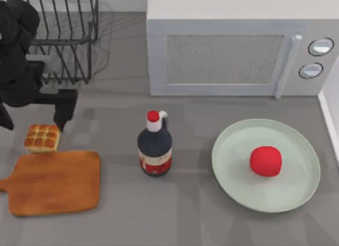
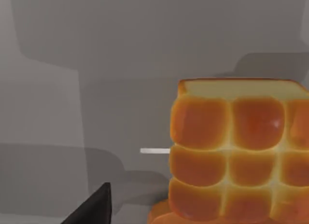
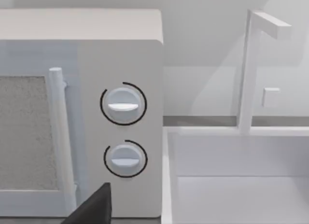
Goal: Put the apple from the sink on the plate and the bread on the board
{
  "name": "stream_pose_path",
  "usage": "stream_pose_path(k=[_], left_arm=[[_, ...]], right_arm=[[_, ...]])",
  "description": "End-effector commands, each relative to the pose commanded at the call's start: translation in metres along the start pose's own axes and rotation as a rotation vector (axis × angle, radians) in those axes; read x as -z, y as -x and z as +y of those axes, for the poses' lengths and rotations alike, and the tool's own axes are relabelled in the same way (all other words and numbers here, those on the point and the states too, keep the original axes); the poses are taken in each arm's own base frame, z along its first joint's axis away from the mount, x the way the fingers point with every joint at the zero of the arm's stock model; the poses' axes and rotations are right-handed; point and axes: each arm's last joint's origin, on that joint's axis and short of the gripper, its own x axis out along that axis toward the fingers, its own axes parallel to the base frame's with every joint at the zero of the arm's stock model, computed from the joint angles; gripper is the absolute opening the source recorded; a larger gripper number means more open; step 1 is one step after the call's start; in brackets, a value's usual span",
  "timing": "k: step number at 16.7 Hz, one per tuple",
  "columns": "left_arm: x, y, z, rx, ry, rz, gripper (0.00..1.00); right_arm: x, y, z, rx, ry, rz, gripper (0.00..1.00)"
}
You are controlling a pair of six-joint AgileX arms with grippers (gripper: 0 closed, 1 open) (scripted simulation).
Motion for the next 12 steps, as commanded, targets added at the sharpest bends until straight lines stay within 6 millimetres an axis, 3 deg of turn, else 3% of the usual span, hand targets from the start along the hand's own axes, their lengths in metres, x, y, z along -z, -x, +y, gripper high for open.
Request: stream_pose_path(k=[6,11,12], left_arm=[[-0.001,-0.053,-0.001,0.0,0.0,-0.007,1.0],[0.0,-0.058,-0.001,0.0,0.0,-0.003,1.0],[0.0,-0.058,-0.001,0.0,0.0,-0.003,0.92]], right_arm=[[0.0,0.0,0.0,0.0,0.0,0.0,1.0],[0.0,0.0,0.0,0.0,0.0,0.0,1.0],[0.0,0.0,0.0,0.0,0.0,0.0,1.0]])
